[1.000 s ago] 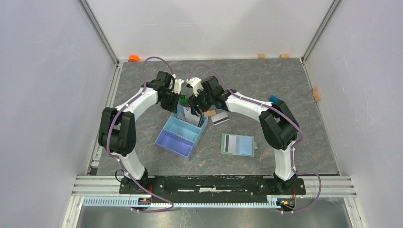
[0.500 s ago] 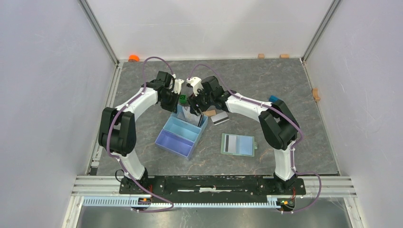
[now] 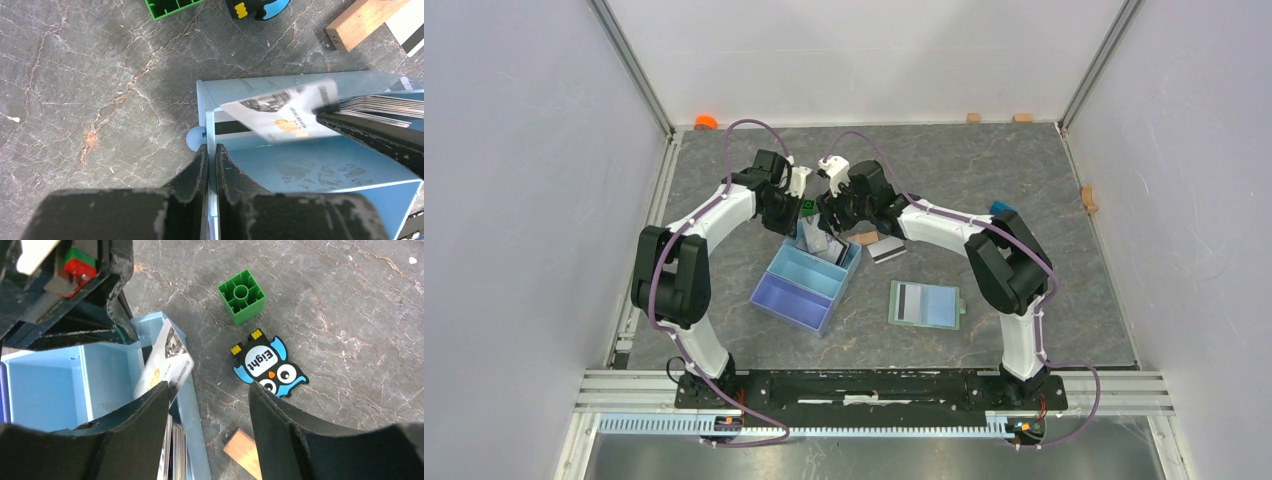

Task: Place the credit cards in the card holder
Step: Pick up the credit card from the storage box.

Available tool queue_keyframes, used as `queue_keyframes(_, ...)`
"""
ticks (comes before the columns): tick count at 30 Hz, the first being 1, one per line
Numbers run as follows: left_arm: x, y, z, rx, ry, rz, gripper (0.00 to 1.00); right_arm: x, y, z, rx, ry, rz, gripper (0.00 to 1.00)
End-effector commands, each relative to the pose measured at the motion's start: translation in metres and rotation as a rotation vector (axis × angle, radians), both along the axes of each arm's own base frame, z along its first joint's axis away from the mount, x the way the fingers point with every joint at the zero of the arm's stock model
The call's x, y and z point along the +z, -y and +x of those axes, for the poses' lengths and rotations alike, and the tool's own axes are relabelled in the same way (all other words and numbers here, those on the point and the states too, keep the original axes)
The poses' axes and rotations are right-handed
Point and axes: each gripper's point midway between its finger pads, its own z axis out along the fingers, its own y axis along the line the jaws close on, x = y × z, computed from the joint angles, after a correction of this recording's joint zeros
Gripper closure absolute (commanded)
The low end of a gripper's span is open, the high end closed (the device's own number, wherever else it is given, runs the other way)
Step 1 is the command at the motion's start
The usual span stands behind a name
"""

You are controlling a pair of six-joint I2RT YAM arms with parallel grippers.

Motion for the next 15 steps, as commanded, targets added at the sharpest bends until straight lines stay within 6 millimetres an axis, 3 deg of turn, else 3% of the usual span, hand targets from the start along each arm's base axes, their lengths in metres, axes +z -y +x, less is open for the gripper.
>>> queue_keyframes(1, -0.01, 0.009, -0.011, -0.063, -0.059, -0.014, 0.98, 0.0, -0.012, 0.01, -0.02, 0.036, 0.044, 0.37)
queue_keyframes(15, -0.012, 0.009, -0.011, -0.06, -0.064, -0.01, 0.98, -0.006, -0.039, -0.009, 0.063, -0.056, 0.167, 0.58)
